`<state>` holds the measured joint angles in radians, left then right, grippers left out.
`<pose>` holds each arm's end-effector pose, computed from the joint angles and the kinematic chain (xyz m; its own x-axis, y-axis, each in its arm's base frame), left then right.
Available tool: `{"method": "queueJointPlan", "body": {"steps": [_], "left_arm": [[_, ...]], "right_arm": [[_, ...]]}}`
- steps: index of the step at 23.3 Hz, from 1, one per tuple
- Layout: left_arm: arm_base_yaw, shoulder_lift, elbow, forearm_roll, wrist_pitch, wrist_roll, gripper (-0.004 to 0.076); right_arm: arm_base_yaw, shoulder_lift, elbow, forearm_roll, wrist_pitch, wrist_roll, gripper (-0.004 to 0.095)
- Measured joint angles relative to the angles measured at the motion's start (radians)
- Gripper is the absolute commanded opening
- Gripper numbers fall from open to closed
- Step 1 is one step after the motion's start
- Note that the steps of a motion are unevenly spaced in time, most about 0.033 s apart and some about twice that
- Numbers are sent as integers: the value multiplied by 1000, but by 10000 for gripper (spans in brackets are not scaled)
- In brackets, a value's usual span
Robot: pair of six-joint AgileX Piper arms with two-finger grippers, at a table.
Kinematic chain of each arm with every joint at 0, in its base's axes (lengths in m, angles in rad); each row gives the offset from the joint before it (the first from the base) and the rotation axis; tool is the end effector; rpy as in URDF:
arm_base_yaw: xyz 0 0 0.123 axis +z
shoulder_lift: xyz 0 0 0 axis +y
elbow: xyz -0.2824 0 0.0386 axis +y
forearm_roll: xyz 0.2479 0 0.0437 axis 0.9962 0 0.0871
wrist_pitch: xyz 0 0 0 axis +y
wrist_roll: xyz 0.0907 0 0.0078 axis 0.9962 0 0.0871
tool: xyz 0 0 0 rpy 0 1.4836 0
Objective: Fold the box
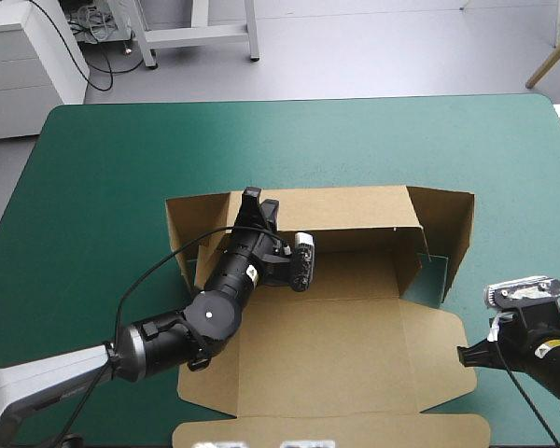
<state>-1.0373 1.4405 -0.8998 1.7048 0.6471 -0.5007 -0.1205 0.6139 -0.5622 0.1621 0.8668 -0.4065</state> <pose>0.2021 -0.2349 0.2927 0.3255 0.9389 -0.1119 0.2987 0.0102 0.9543 0.1031 -0.0012 0.2816 -0.7071 -0.2108 -0.6750 -0.1814 0.9767 -0.1150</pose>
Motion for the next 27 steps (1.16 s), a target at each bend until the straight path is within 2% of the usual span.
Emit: {"method": "queueJointPlan", "body": {"steps": [3,5,6,10,19,27], "left_arm": [[0,0,0,3,1,-26,-10],[0,0,0,3,2,-32,-10],[0,0,0,3,2,-32,-10],[0,0,1,3,2,-32,-10],[0,0,1,3,2,-32,-10],[0,0,1,3,2,-33,-10]], "right_arm": [[0,0,7,35,-30,0,526],[0,0,53,64,-102,-1,764],[0,0,93,90,-173,-3,775],[0,0,153,205,-276,9,728],[0,0,160,225,-328,12,664],[0,0,157,227,-314,19,617]]}}
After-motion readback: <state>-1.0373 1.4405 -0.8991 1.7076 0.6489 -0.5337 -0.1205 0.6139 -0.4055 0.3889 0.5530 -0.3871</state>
